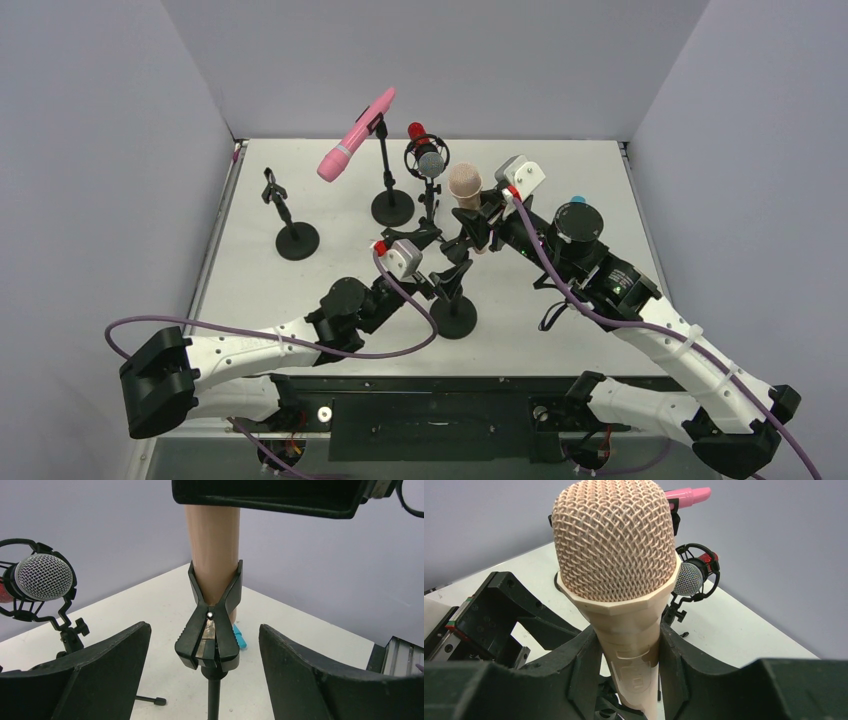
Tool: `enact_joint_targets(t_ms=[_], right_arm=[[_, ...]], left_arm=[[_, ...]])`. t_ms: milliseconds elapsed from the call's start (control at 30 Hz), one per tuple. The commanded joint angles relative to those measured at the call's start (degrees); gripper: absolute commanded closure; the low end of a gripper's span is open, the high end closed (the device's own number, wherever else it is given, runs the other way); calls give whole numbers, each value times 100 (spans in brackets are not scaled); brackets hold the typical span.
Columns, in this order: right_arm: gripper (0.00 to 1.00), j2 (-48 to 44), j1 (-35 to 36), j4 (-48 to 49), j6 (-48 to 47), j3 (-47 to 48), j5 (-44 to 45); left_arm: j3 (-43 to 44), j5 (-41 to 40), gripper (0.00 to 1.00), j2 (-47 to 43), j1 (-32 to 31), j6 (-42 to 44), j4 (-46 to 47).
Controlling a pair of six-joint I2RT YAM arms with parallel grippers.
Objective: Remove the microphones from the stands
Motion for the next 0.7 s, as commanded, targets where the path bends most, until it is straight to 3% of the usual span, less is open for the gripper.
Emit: enact_joint_targets(t_ms=[0,133,300,367,400,533,600,667], right_arm=[[95,-23,74,-13,-52,231,165],[96,-11,85,-33,-61,223,194],[98,-28,80,-59,-73,226,246],[98,-21,86,-76,-83,236,262],[98,-20,92,-85,-85,238,270],[99,-11,96,-95,-87,259,308],[100,-15,114,-104,-98,275,341],[100,-11,137,-125,-114,304,385]], left_arm=[[-10,44,23,-55,5,-6,10],[-6,23,26,-82,5,-1,-21],[-24,94,37,-119,5,-2,-4],[-8,137,48,-115,5,-1,-32],[6,144,61,-113,5,-1,-77],[33,156,92,-120,5,-3,-182],[33,145,100,-129,0,-4,-238],[13,117,100,-154,4,129,-246]])
